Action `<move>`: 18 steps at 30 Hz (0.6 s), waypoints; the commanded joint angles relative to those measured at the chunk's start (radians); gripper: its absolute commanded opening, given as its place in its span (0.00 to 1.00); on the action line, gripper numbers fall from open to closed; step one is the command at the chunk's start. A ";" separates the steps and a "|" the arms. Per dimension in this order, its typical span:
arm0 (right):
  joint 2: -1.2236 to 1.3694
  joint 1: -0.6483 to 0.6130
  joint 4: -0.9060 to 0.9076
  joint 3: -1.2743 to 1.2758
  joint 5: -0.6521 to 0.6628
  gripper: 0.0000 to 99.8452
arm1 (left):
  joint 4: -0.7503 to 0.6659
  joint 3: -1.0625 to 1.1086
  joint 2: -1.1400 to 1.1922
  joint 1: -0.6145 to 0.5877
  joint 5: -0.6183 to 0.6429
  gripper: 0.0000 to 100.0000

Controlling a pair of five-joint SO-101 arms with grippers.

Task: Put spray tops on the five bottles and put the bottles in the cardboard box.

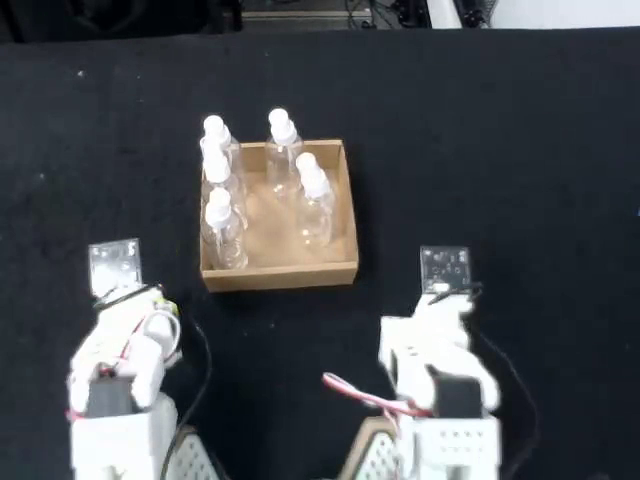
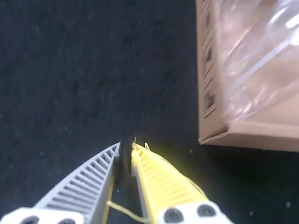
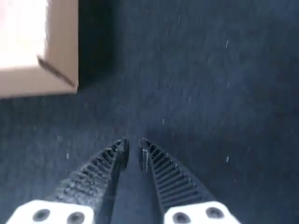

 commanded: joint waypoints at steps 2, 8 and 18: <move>-0.097 0.026 0.018 0.001 0.008 0.01 | 0.052 0.030 -0.005 0.005 -0.012 0.03; -0.097 0.026 0.018 0.001 0.008 0.01 | 0.164 0.038 -0.005 0.004 -0.183 0.03; -0.097 0.021 0.018 0.001 0.008 0.01 | 0.198 0.036 -0.005 0.010 -0.203 0.03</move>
